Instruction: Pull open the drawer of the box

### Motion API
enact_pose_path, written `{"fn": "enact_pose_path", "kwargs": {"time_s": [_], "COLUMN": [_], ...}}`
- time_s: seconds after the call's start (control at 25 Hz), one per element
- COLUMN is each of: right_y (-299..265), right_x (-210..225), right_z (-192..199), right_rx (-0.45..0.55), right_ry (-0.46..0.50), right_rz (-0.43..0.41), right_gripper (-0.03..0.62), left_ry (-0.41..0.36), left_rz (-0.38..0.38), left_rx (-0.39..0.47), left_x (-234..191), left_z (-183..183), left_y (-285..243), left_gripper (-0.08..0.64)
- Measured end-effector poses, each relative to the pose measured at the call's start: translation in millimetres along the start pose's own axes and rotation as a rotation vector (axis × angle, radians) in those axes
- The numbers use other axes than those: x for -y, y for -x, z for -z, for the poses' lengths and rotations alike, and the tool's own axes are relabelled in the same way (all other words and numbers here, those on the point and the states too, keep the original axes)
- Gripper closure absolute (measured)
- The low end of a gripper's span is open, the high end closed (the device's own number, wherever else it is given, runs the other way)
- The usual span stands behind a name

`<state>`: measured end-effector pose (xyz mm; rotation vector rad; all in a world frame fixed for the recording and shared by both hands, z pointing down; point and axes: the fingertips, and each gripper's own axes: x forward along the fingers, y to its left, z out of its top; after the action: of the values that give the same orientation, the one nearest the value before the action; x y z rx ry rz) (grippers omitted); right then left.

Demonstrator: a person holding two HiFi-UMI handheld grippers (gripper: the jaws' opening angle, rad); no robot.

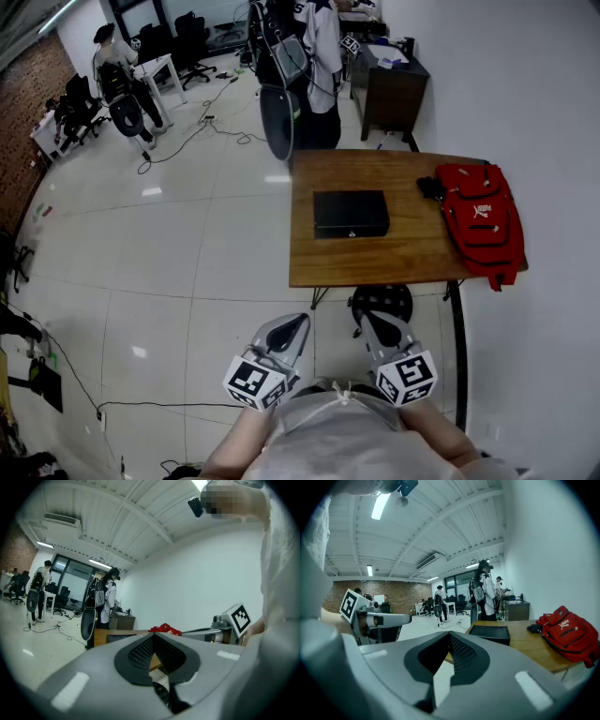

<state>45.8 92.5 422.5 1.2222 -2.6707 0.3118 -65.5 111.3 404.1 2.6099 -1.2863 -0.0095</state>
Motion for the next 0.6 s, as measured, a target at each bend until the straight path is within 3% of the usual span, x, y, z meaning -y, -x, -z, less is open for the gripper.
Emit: {"fn": "enact_pose_path", "kwargs": {"time_s": [0.28,0.6], "right_y": [-14,-52], "right_x": [-14,23], "right_z": [12,8], "right_rx": [-0.032,-0.030], "right_ry": [-0.018,-0.049], "right_rz": [0.017,0.030], "right_gripper": [0.584,0.584], "left_ry": [0.024,0.035], "left_rz": [-0.022,-0.031], "left_rx": [-0.004,-0.037], "left_x": [-27,-52], "left_z": [6,12], "left_y": [17,-15], "left_gripper": [0.554,0.552]}}
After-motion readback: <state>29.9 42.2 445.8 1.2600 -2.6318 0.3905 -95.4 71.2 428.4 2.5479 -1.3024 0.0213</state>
